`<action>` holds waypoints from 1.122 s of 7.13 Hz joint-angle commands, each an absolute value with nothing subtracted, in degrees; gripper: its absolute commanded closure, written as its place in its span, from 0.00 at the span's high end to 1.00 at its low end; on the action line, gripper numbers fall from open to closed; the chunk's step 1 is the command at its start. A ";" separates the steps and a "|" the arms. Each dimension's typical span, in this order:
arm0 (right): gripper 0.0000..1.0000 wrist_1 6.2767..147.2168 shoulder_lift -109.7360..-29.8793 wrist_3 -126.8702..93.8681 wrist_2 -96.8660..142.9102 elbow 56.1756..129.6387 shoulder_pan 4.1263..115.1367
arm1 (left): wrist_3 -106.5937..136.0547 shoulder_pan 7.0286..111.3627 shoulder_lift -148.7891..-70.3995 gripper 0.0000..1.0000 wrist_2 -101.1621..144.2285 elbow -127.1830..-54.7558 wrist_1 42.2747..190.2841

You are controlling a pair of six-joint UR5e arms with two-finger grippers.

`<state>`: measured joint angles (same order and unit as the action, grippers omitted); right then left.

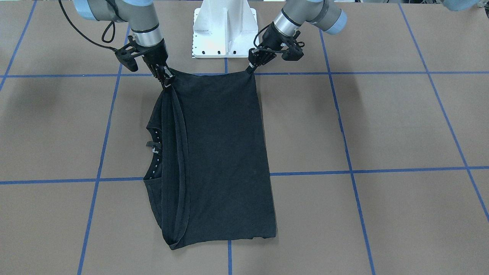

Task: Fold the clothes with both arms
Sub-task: 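Grasp both near corners with left and right grippers and lift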

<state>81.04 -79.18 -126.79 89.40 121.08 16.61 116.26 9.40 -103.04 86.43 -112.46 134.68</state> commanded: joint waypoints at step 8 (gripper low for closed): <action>0.00 81.30 -59.11 -120.16 113.99 102.28 45.51 | 112.52 34.34 -117.24 0.00 93.25 -107.79 123.48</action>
<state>81.49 -64.15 -122.26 113.47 109.16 43.22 115.31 30.49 -114.98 92.55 -112.40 123.12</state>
